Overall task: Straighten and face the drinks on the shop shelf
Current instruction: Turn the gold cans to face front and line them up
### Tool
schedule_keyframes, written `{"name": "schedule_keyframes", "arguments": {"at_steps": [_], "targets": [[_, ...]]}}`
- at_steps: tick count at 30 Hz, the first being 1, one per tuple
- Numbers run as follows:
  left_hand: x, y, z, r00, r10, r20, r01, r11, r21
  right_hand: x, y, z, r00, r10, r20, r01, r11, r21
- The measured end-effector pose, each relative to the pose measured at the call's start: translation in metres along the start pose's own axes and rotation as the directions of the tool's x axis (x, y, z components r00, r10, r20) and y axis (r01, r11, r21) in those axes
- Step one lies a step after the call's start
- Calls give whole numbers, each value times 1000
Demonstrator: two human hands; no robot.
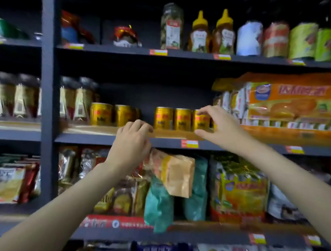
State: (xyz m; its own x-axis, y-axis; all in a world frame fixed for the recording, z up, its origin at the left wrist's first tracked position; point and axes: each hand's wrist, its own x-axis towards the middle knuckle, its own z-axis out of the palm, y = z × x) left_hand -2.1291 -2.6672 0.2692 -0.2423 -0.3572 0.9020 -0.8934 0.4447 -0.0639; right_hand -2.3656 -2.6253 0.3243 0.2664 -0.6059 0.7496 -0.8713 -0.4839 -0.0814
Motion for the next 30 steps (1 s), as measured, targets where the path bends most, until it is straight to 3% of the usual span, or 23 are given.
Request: {"name": "schedule_keyframes", "arguments": {"at_steps": [5,9,14,17,21,23,26,28,30], "targets": [[19,-61,20,1000,-22,-5,22,999,43,64,-16,47,988,47,150,-36,996,-78],[34,-85,46,1000,7,-27,-6,998,58,106,-16,71,983,86,163,-76,995,-66],[62,-86,63,997,-6,-71,12,996,92,152,-8,91,954,180,241,-136,973,-187],[63,-89,68,995,-11,-103,20,996,83,160,-2,103,965,187,182,-154,971,-184],[63,-92,69,997,-28,-73,30,999,37,157,1,112,980,200,-18,-201,979,-23],[61,-93,68,997,-34,-63,36,999,27,157,0,109,958,273,-81,-253,946,202],[60,-92,62,998,-30,-49,27,999,-44,160,-8,98,920,380,-97,-262,779,569],[60,-88,53,999,-32,-34,25,982,-187,163,-17,88,935,345,-83,-210,727,653],[59,-81,38,994,-102,44,111,886,-450,164,-28,79,957,279,-75,-164,738,654]]}}
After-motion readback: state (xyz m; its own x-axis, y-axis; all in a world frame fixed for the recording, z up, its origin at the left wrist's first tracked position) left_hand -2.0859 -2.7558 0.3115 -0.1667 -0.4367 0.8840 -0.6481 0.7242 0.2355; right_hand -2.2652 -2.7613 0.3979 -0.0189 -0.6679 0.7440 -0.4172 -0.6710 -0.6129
